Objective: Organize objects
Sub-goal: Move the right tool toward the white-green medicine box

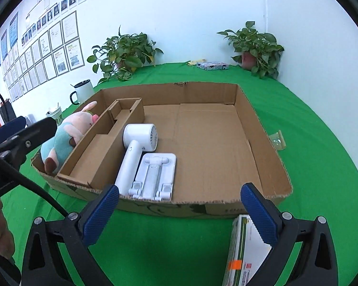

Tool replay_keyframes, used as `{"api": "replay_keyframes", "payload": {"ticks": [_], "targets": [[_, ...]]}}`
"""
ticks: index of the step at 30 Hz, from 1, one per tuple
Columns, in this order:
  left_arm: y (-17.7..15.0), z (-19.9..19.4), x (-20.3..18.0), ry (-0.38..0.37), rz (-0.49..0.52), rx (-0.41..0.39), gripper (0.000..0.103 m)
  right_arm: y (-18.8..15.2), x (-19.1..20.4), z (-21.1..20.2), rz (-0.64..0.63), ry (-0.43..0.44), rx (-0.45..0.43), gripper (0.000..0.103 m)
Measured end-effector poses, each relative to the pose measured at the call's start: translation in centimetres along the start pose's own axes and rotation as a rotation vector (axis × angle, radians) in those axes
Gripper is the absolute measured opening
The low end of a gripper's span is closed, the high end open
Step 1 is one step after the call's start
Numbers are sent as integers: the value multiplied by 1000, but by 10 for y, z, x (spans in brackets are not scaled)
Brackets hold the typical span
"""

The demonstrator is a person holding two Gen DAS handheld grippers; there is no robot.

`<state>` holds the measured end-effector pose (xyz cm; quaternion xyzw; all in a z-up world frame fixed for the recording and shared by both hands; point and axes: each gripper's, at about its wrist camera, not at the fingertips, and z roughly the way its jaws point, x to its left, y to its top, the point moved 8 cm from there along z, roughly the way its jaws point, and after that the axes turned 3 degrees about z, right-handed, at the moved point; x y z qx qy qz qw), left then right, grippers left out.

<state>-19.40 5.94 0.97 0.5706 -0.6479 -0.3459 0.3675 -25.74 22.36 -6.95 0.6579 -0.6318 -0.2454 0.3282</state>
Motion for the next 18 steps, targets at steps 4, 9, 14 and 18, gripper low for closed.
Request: {"api": "replay_keyframes", "payload": {"ticks": [4, 9, 14, 18], "targets": [[-3, -1, 3, 10, -26, 0, 87, -12, -3, -7, 16, 7, -3, 102], [-14, -4, 7, 18, -44, 5, 87, -21, -7, -19, 9, -17, -41, 102], [-40, -8, -1, -14, 35, 52, 87, -53, -31, -37, 7, -38, -22, 103], [-78, -2, -18, -85, 92, 170, 87, -96, -75, -43, 82, -122, 75, 103]]}}
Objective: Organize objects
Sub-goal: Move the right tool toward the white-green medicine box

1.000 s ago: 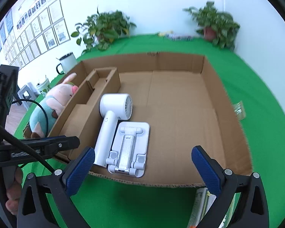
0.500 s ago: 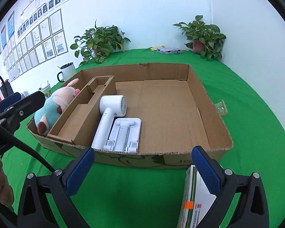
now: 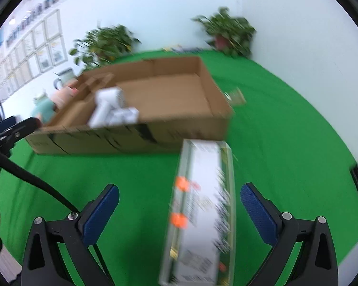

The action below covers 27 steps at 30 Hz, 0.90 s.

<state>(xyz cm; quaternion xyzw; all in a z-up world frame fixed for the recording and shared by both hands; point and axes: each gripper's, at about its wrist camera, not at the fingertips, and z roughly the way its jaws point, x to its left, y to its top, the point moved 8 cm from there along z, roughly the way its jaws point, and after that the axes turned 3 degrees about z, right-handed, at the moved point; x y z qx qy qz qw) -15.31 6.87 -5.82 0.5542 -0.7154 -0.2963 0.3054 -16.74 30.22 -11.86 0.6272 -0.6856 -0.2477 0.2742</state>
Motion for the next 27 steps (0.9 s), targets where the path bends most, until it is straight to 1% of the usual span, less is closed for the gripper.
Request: {"api": "replay_keyframes", "payload": {"ticks": [3, 4, 5, 6, 7, 8, 10, 13, 15, 16, 17, 18, 19, 20, 22, 27], "targets": [[-18, 7, -16, -80, -8, 56, 87, -29, -18, 9, 42, -6, 96, 102], [-22, 8, -22, -105, -7, 70, 87, -34, -20, 12, 52, -9, 112, 102], [-25, 9, -26, -122, -6, 80, 87, -39, -22, 14, 58, -8, 129, 100], [-27, 9, -28, -135, -5, 89, 87, -43, -22, 16, 62, -4, 138, 96], [-29, 10, -31, -146, -5, 98, 87, -47, -20, 17, 52, -1, 146, 83], [-30, 9, -33, -159, -8, 108, 87, -48, -17, 18, 35, -6, 149, 67], [-32, 9, -32, -174, -17, 120, 87, -51, -9, 17, -20, -27, 144, 62], [-35, 8, -27, -197, -50, 137, 87, -53, 11, 8, -64, 42, 123, 61], [-38, 7, -27, -275, -97, 157, 86, -55, 32, -5, -123, 113, 99, 61], [-40, 8, -28, -325, -123, 173, 86, -58, 46, -12, -154, 175, 95, 63], [-43, 10, -31, -398, -164, 205, 86, -60, 55, -15, -171, 211, 99, 77], [-46, 12, -34, -452, -197, 232, 86, -63, 63, -18, -189, 241, 105, 88], [-51, 15, -38, -512, -234, 270, 86, -66, 69, -20, -201, 249, 99, 103], [-56, 17, -40, -550, -261, 301, 86, -68, 73, -23, -208, 259, 86, 102], [-62, 19, -44, -601, -298, 330, 84, -72, 80, -26, -221, 283, 94, 102], [-70, 22, -50, -669, -362, 350, 83, -79, 89, -24, -248, 298, 118, 102]]}}
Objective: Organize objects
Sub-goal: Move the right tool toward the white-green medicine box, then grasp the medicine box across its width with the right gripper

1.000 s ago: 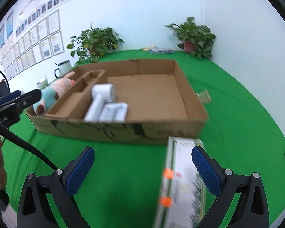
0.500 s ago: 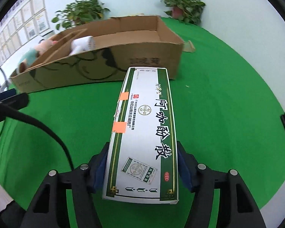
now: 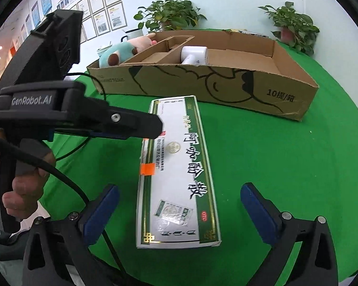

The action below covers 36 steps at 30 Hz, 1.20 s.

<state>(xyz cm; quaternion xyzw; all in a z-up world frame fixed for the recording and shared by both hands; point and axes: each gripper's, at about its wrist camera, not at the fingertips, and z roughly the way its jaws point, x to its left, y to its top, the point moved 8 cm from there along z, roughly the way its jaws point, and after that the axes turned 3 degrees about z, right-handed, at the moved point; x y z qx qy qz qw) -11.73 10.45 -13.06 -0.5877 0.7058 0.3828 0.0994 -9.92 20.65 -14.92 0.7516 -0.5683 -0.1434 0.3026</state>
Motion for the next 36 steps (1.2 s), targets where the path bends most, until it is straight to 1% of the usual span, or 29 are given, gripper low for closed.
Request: {"api": "replay_keyframes", "payload": {"ticks": [3, 4, 5, 6, 8, 9, 10, 11, 14, 16, 19, 24, 26, 36], "targets": [[-1, 2, 0, -23, -16, 1, 82, 0, 10, 6, -32, -9, 6, 102], [-2, 2, -1, -24, -16, 2, 82, 0, 10, 8, -34, -17, 5, 100], [-2, 3, -1, -24, -16, 5, 77, 2, 9, 9, -31, -27, -1, 98], [-3, 4, -1, -25, -17, 9, 76, 3, 6, 9, -25, -45, -7, 95], [-3, 4, -1, -29, -20, 10, 75, 4, 3, 12, -14, -66, -7, 80], [-4, 5, -2, -29, -20, 10, 75, 4, 2, 14, -12, -67, 0, 75], [-4, 5, -2, -29, -19, 11, 75, 3, 2, 16, -13, -68, 12, 68], [-5, 5, -3, -27, -18, 12, 75, 2, 3, 18, -17, -66, 20, 62], [-6, 8, -3, -24, -17, 22, 75, 2, 7, 17, -24, -55, 12, 61], [-8, 9, -6, -29, -20, 30, 68, 3, 10, 16, -23, -42, 7, 61], [-10, 10, -7, -27, -25, 30, 67, 2, 14, 16, -8, -5, 13, 60], [-8, 16, -4, -18, -44, 25, 58, 2, 13, 15, 56, 53, 21, 59], [-9, 16, -4, -23, -53, 23, 58, 3, 12, 15, 75, 77, 26, 59], [-12, 29, -15, -43, -91, 26, 57, 2, 18, 11, 70, 102, 22, 58]]}}
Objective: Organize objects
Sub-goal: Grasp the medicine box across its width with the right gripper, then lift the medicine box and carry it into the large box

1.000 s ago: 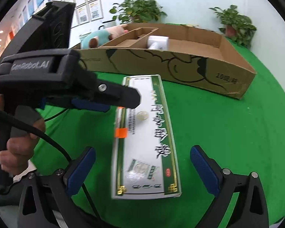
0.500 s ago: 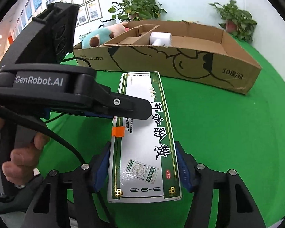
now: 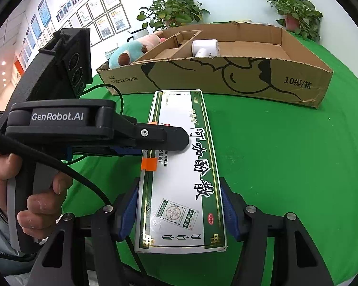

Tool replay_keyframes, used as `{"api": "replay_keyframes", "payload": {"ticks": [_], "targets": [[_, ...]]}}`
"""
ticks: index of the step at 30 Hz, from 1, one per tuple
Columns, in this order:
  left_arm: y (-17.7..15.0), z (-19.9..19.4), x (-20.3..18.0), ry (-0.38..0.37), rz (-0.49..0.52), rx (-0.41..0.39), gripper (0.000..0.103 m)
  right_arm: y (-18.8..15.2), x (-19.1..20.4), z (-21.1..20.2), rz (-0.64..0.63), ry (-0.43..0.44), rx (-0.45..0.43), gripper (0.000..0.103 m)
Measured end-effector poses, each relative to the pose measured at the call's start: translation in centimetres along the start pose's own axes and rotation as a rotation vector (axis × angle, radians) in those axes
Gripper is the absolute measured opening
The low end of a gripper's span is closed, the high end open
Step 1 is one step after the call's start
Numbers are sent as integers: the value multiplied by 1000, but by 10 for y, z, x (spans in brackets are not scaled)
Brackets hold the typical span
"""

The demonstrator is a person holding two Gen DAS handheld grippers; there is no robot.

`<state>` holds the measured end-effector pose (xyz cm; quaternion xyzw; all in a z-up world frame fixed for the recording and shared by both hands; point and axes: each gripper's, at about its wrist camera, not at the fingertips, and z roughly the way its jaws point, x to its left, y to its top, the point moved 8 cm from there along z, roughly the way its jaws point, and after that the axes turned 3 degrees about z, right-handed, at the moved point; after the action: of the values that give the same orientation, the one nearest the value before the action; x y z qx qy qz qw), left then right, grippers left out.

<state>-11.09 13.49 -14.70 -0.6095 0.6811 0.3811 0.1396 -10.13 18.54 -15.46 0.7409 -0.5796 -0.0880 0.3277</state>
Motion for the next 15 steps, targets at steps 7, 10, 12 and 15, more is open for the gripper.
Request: {"api": "replay_keyframes", "payload": {"ticks": [7, 10, 12, 15], "targets": [[-1, -1, -21, -18, 29, -17, 47, 1, 4, -6, -15, -6, -20, 58], [2, -5, -34, -35, 46, -36, 46, 3, 5, -16, -30, -24, -53, 58], [6, -8, -45, -40, 67, -49, 46, 6, 7, -24, -42, -37, -79, 58], [12, -11, -62, -40, 104, -67, 45, 10, 8, -39, -55, -43, -125, 58]]}}
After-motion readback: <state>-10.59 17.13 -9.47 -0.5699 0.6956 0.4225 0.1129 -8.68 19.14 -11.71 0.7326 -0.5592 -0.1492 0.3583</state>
